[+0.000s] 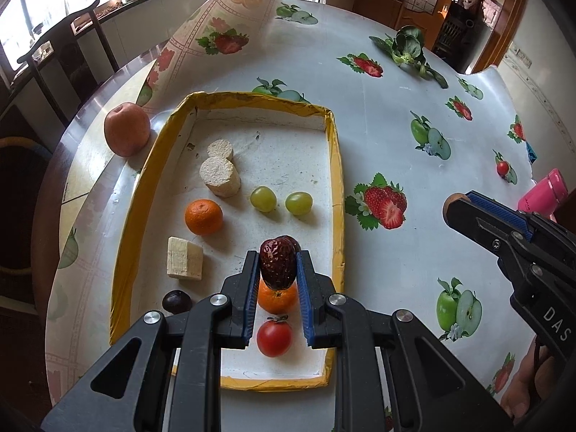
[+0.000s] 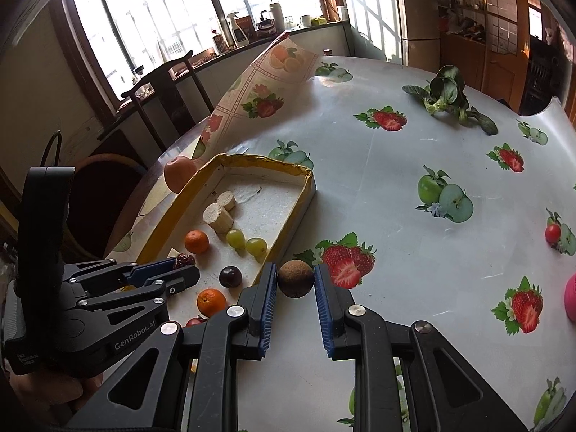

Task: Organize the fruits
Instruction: 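Carry the red date into the tray with the left tool while the right tool carries the brown fruit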

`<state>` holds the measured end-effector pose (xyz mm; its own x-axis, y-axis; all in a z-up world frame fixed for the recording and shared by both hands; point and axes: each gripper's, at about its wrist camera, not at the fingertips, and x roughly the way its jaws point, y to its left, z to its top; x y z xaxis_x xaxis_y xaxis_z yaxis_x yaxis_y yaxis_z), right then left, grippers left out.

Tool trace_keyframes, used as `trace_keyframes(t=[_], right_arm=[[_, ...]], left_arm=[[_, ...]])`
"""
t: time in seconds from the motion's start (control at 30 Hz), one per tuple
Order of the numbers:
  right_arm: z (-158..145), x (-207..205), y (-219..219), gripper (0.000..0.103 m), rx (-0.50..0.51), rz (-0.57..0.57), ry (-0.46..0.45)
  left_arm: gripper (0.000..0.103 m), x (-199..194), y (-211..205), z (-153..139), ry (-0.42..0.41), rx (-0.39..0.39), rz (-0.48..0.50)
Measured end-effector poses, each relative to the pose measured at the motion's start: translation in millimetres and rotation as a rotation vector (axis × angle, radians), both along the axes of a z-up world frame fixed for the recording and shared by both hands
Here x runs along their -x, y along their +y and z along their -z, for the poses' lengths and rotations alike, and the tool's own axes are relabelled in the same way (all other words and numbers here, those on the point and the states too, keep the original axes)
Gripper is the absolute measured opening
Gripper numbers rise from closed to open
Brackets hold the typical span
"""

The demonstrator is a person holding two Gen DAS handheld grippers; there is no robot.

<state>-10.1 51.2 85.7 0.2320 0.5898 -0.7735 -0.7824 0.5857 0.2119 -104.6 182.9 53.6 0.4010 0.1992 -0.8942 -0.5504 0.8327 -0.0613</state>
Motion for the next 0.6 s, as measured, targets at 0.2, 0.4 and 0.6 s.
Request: trace_keyframes(t=[0.2, 0.4, 0.6], right_arm=[[1, 2, 23, 0.022, -0.002, -0.037, -0.002], [1, -4, 49, 0.022, -0.008, -0.061, -0.001], [6, -14, 79, 0.022, -0.003, -0.081, 0.008]], left_arm=[[0.018, 13, 23, 3, -0.007, 0.029, -0.042], [0.018, 18, 43, 6, -0.018, 0.063, -0.074], [0.018, 9, 51, 11, -0.036, 0.115, -0.064]])
